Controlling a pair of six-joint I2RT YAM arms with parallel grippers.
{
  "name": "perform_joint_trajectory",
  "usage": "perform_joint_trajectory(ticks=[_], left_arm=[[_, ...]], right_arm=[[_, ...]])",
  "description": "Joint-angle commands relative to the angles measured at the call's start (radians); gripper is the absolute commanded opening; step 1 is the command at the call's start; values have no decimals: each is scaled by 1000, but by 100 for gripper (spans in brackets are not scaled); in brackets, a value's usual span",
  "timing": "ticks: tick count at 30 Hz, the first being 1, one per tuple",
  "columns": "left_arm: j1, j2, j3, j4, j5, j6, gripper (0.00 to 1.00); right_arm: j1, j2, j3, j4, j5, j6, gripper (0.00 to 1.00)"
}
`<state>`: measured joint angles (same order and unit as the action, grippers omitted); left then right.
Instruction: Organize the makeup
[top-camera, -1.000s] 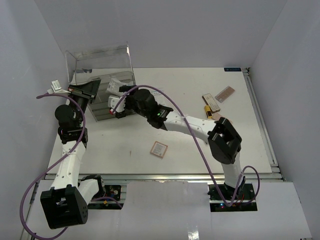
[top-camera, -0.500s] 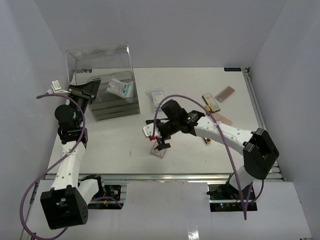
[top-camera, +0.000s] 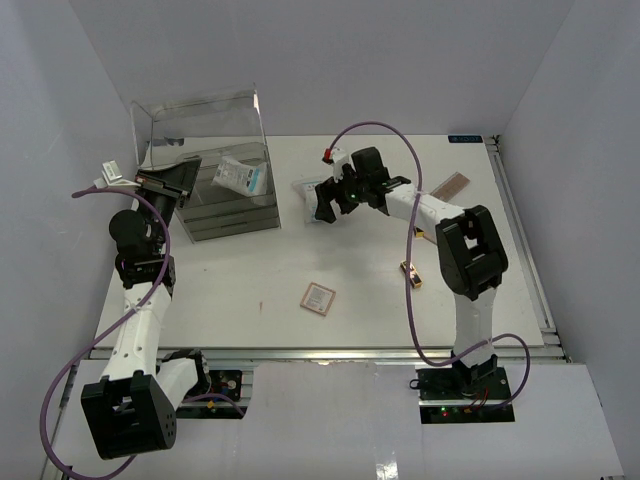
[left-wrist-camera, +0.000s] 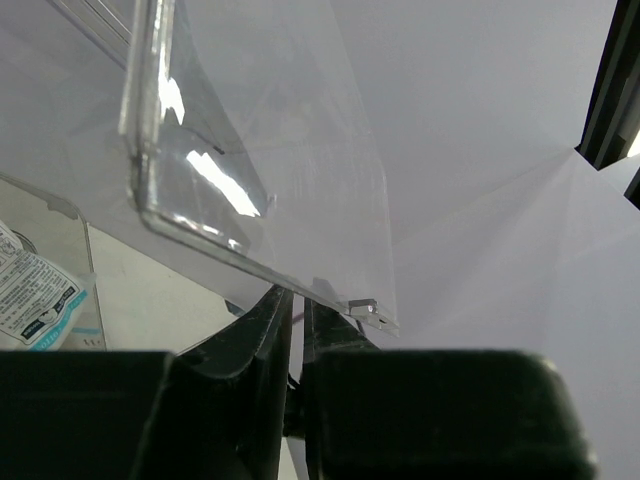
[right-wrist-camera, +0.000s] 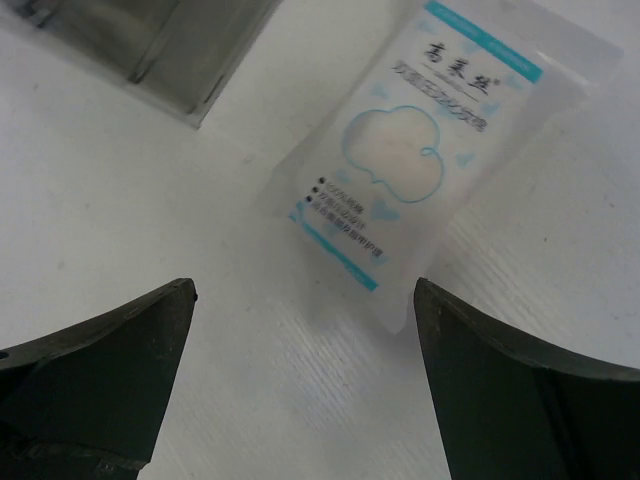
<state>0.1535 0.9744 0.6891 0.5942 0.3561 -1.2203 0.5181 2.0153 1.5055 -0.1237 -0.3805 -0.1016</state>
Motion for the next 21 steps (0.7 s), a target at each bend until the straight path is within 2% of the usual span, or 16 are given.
perform_joint_trajectory(ticks=[1, 5, 9, 17, 21], left_arm=[[4, -28, 19, 18, 7, 16, 22], [4, -25, 26, 19, 18, 19, 22], [4, -18, 22, 30, 21, 18, 23], [4, -26, 4, 33, 22, 13, 23], [4, -24, 11, 32, 29, 13, 23]], right_arm=[[-9, 92, 114, 90, 177, 356, 97], [-13, 136, 154, 153, 252, 378, 95], [-20, 205, 220, 150, 231, 387, 92], [-24, 321, 302, 128, 125, 450, 76], [-27, 308, 271, 129, 164, 450, 69]])
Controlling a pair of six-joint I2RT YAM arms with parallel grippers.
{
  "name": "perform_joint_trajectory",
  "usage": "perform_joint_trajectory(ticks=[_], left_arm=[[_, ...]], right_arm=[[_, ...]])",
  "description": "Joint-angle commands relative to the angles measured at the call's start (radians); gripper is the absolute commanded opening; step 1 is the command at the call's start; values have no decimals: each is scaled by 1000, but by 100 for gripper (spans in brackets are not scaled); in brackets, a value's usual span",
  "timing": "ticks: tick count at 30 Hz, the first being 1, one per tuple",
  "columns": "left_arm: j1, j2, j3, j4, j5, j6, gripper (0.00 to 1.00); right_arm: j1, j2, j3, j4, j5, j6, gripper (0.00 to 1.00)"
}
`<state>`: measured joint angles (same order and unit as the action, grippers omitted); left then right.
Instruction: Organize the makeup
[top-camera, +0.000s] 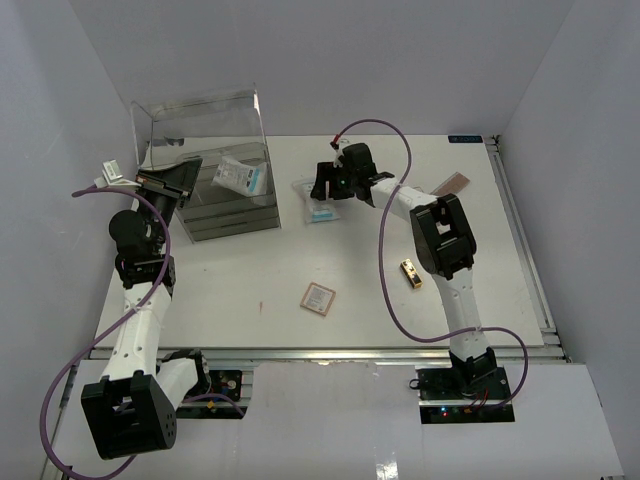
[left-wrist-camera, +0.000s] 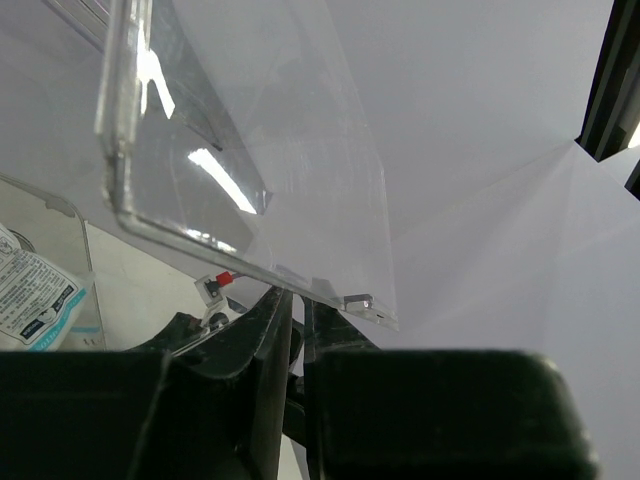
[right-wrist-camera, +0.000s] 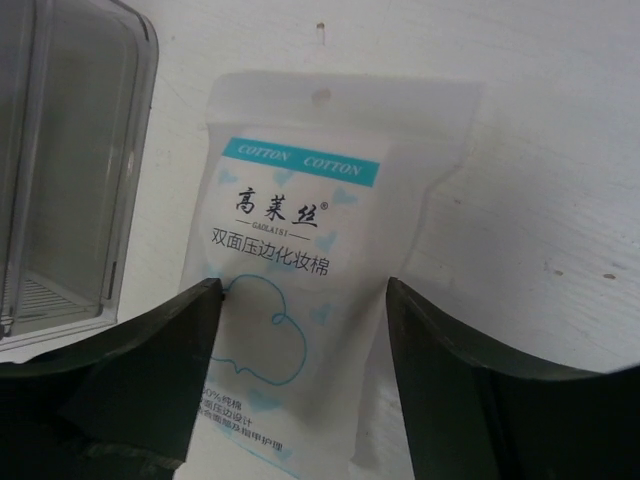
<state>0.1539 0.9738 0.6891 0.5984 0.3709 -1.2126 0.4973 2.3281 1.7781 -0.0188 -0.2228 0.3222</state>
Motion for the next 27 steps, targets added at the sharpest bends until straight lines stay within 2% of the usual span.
perform_joint_trajectory(ticks=[1, 3, 4, 9, 11, 16, 18, 20, 22, 25, 27], left_arm=[[4, -22, 12, 28, 14, 4, 23], [4, -21, 12, 29, 14, 2, 23], [4, -21, 12, 29, 14, 2, 23], [4, -26, 9, 21, 13, 2, 23], [4, -29, 9, 18, 13, 4, 23], [4, -24, 16, 24, 14, -5, 23], [4, -21, 18, 28, 14, -10, 23], [4, -20, 18, 33, 15, -15, 23], [4, -21, 18, 35, 16, -21, 23], [4, -25, 19, 40, 16, -29, 23], [4, -30, 18, 37, 12, -33, 23]], right_arm=[[-6, -11, -8, 22, 20, 20, 68], [-6, -22, -21, 20, 39, 10, 65], [-9, -29, -31, 22, 23, 7, 60], [-24, -68, -74, 45, -92, -22, 18], [-31, -91, -89, 48, -119, -32, 8], [-33, -287, -199, 55, -204, -181, 8], [-18, -388, -271, 58, -255, -297, 8], [8, -491, -346, 44, -327, -456, 8], [63, -575, -402, -33, -409, -690, 8], [188, -682, -440, -160, -416, -947, 8], [279, -727, -447, -243, -355, -1130, 8]])
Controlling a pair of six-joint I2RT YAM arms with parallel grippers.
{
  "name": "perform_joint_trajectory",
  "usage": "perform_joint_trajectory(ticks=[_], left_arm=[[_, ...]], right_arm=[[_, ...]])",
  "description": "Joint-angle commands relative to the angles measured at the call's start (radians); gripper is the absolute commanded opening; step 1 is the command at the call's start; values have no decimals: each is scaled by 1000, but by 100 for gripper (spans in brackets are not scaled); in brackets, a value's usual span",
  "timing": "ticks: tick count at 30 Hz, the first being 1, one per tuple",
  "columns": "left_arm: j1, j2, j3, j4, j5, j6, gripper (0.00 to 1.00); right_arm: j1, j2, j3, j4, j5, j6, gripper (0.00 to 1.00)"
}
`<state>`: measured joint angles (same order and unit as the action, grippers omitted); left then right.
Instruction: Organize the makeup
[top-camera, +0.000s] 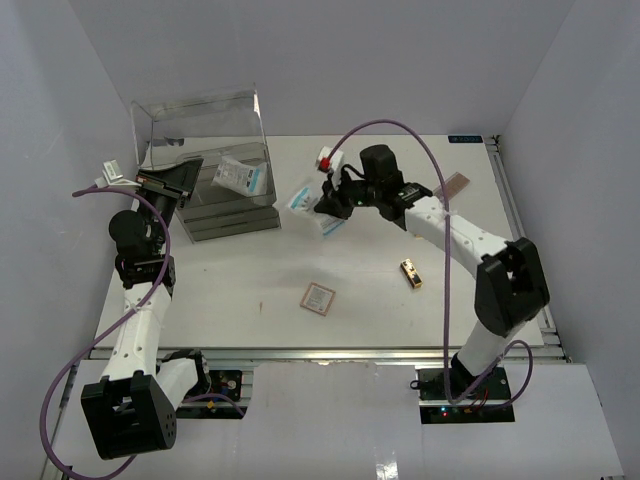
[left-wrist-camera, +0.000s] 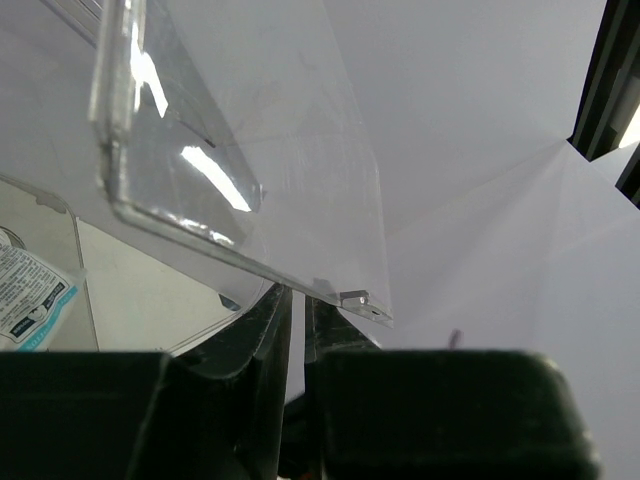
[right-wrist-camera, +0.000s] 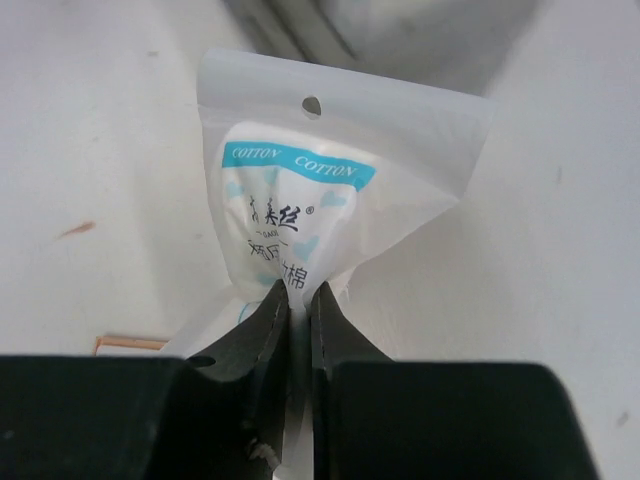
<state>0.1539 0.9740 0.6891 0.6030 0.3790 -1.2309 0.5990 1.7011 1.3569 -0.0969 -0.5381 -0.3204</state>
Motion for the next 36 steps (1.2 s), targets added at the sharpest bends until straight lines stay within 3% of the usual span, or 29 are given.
perform_joint_trajectory(ticks=[1, 4, 7, 11, 19, 23, 27, 30, 36], left_arm=[[4, -32, 19, 31, -1, -18, 23], [4, -32, 23, 28, -2, -23, 23], [4, -31, 29, 21, 1, -22, 23], [4, -34, 27, 19, 0, -22, 23], [4, -34, 36, 23, 5, -18, 23], [4, -23, 43, 30, 9, -18, 23], [4, -20, 50, 31, 17, -14, 23], [4, -27, 71, -24, 13, 53, 23], [6, -43, 67, -36, 3, 87, 24]], right_arm=[[232, -110, -25, -175, 0, -543, 8], [349, -91, 21, -160, 97, -580, 8], [413, -16, 88, -27, 242, -549, 8], [458, 79, 180, 183, 481, -488, 8], [502, 266, 364, 446, 730, -523, 8], [517, 347, 417, 603, 798, -572, 8], [523, 422, 367, 925, 834, -691, 15], [519, 483, 355, 1075, 823, -764, 17], [501, 554, 425, 1139, 797, -788, 20]])
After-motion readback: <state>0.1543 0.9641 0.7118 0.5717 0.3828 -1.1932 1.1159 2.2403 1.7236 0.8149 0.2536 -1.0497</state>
